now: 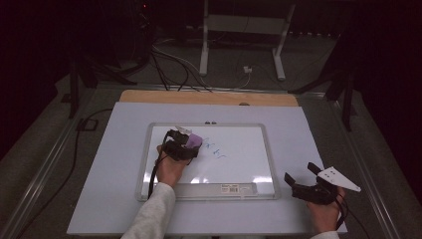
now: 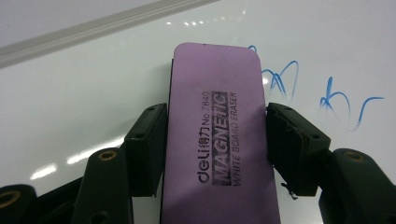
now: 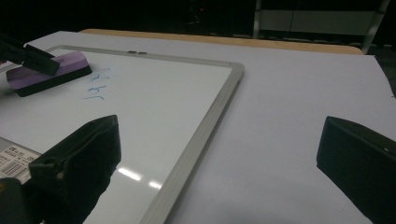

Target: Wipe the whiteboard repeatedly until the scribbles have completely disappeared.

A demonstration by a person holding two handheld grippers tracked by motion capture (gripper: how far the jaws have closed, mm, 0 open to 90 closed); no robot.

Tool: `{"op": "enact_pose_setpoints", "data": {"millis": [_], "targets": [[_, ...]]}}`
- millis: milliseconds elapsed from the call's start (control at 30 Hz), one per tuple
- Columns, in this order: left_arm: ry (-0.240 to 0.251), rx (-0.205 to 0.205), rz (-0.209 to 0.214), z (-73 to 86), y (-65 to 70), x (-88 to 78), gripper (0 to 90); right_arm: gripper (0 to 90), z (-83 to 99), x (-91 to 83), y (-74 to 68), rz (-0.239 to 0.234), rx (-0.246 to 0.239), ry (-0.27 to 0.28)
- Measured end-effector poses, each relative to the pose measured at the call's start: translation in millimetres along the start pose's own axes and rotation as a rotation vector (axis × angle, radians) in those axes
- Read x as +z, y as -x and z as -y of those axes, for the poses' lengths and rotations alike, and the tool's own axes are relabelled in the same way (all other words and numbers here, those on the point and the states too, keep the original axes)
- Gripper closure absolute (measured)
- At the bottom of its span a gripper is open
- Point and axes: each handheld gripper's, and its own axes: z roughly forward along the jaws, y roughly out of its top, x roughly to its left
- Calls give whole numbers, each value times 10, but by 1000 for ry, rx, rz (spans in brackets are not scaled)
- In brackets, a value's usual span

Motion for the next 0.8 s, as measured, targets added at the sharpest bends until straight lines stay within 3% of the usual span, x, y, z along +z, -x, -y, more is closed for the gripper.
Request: {"op": "enact_pose_setpoints", "data": {"millis": [167,300,333,467,600,667,700,733,800], "targets": [[-9,47,51,5,195,0,422,0,0,5,-4,-1,-4,-1],[-5,85,112,12,449,20,422,0,0,8,-6,-2,-4,-2],[-6,111,142,8,586,34,422,0,0,10,-7,-3,-4,-2],[0,145,163,-18,737,66,422,0,-2,3,-6,-2,-4,0],[10,138,161,-39,716,99,422,0,-1,-3,6,-1,0,3],[15,121,111,-69,640,114,422,0,0,-4,6,-1,-1,2],[15,121,111,-69,640,114,423,0,0,-4,5,-1,-2,2],[16,104,70,-88,560,120,422,0,-1,-6,4,-1,-1,2],[17,94,51,-95,514,122,423,0,0,-6,7,1,-1,3]]}}
